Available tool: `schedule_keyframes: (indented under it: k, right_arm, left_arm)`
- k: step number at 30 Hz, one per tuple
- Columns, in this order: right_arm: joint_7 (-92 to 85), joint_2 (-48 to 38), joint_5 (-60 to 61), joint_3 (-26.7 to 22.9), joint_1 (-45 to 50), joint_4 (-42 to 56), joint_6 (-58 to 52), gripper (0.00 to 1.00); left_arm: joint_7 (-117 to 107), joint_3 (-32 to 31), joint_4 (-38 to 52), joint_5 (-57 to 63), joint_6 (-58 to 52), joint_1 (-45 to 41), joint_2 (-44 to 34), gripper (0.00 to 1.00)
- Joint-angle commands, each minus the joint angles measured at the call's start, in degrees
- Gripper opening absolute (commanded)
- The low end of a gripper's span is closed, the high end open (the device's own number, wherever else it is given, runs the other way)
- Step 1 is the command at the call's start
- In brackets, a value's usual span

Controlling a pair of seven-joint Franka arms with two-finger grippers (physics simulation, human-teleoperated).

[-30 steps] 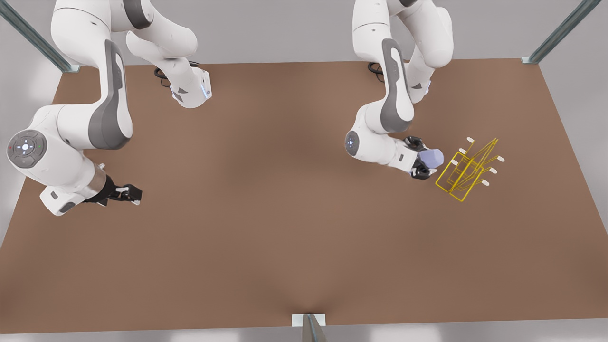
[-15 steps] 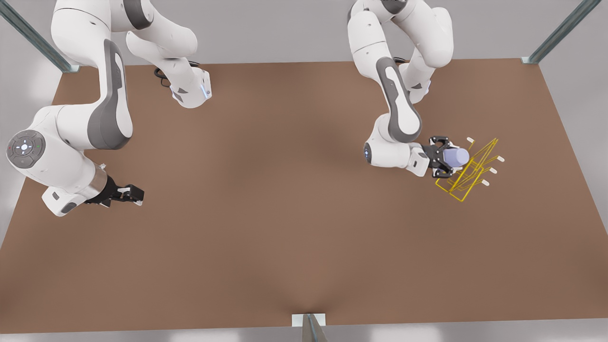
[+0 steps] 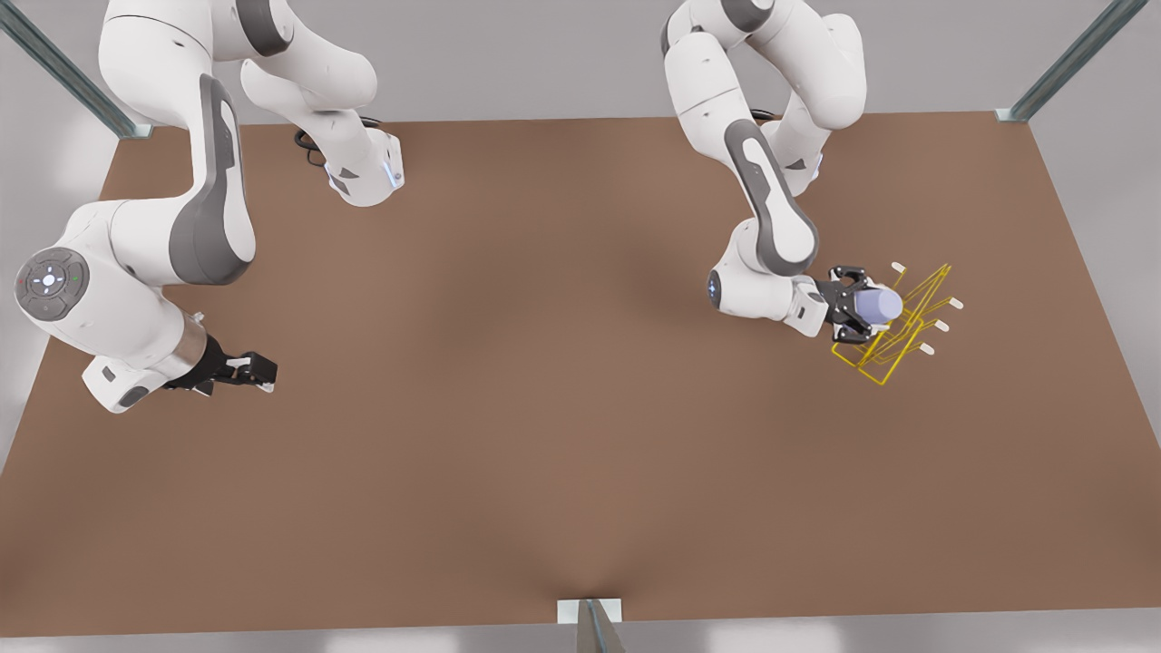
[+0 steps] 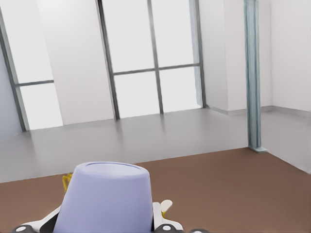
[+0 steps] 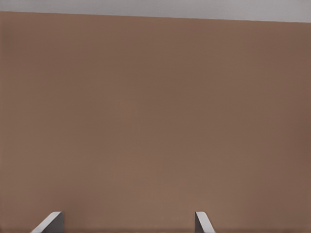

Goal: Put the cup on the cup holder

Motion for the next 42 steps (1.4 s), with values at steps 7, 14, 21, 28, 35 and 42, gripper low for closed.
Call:
schedule_keyframes:
  k: [7, 14, 21, 28, 35, 42]
  right_arm:
    - [-0.4, -0.1, 0.5, -0.1, -0.7, 0.0, -0.6, 1.00]
    - [-0.5, -0.3, 0.4, -0.1, -0.5, 0.1, -0.8, 1.00]
    - [-2.2, -9.8, 2.3, -0.5, -2.7, -14.2, 6.8, 1.00]
    - [-2.0, -9.1, 2.3, -0.5, -2.6, -13.1, 6.9, 1.00]
    - [-1.8, -8.4, 2.3, -0.5, -2.5, -12.4, 6.7, 1.00]
    - [-1.8, -8.4, 2.3, -0.4, -2.3, -12.0, 6.7, 1.00]
  left_arm:
    - [-13.0, 2.9, -7.3, 2.0, 12.8, -2.8, -0.2, 0.64]
    - [-13.3, 3.4, -7.3, 2.1, 12.9, -2.9, -0.2, 0.64]
    - [-13.1, 4.2, -9.3, 5.3, 12.9, -3.0, 0.2, 0.64]
    - [-13.2, 4.2, -10.4, 6.6, 13.9, -2.5, 0.2, 0.64]
    - [-13.1, 4.2, -11.4, 7.9, 14.4, -2.2, 0.2, 0.85]
    - [-10.9, 5.9, -11.4, 10.6, 13.3, -3.4, -3.2, 1.00]
